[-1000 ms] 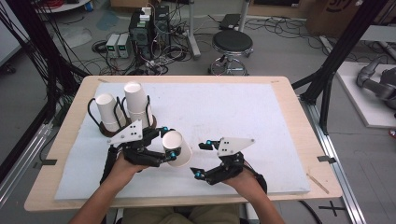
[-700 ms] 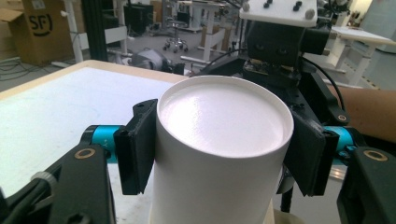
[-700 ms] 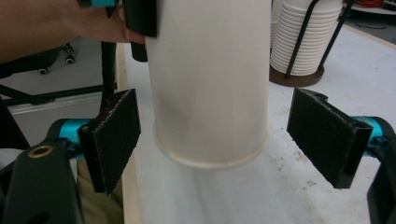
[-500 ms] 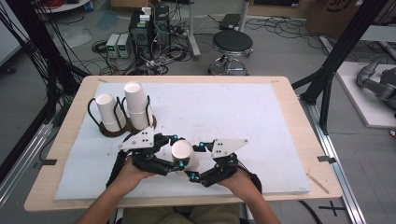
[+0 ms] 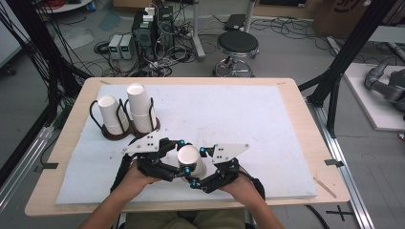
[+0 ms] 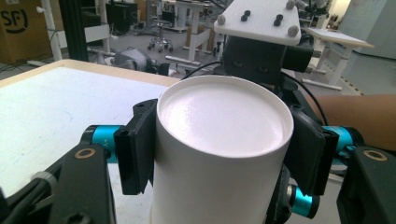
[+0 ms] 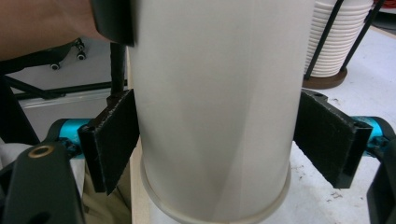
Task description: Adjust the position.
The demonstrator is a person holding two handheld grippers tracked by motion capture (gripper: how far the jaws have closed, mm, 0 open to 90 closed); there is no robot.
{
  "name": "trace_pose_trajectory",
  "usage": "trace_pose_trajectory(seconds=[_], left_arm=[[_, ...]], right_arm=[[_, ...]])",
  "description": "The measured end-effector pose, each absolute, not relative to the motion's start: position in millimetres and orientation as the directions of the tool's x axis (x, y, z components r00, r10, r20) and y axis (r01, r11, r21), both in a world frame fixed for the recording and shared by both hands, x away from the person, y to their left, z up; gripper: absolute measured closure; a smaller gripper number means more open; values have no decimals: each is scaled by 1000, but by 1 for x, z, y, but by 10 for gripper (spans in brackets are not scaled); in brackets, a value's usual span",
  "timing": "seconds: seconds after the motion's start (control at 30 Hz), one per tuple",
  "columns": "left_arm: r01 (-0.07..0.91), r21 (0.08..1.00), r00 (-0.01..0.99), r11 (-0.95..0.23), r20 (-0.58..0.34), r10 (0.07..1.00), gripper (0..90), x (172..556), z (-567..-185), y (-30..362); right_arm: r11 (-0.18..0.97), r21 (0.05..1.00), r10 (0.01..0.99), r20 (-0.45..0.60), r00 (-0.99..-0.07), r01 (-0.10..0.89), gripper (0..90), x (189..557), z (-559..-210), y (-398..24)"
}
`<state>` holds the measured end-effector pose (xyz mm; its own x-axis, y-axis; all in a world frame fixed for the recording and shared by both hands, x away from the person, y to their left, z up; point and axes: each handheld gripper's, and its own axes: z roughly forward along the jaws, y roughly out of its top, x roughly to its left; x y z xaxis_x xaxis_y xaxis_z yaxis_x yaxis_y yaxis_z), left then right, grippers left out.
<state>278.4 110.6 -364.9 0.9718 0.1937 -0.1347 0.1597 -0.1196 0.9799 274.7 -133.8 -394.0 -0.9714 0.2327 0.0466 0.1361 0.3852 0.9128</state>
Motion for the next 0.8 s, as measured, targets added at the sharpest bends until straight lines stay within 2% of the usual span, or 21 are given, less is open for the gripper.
trace_pose_trajectory(seconds=[0.07, 0.43, 0.6, 0.63, 0.7, 0.8], left_arm=[[165, 980, 971, -109, -142, 193, 336, 279, -365, 112], [176, 980, 969, -92, -155, 195, 342, 280, -365, 113], [192, 976, 966, -98, -170, 195, 340, 281, -369, 113], [192, 976, 966, -98, -170, 195, 325, 281, -369, 113], [192, 975, 959, -115, -162, 232, 162, 281, -369, 112], [210, 969, 955, -131, -175, 238, 127, 282, -369, 114]], right_arm=[[384, 915, 218, 42, -975, 125, 230, 275, -395, -134], [383, 913, 220, 56, -974, 139, 297, 277, -393, -137], [422, 895, 205, 65, -977, 148, 335, 279, -391, -138], [429, 891, 204, 66, -977, 150, 337, 279, -391, -138], [434, 888, 201, 69, -977, 152, 338, 279, -391, -139], [451, 879, 192, 74, -979, 155, 339, 279, -388, -141]])
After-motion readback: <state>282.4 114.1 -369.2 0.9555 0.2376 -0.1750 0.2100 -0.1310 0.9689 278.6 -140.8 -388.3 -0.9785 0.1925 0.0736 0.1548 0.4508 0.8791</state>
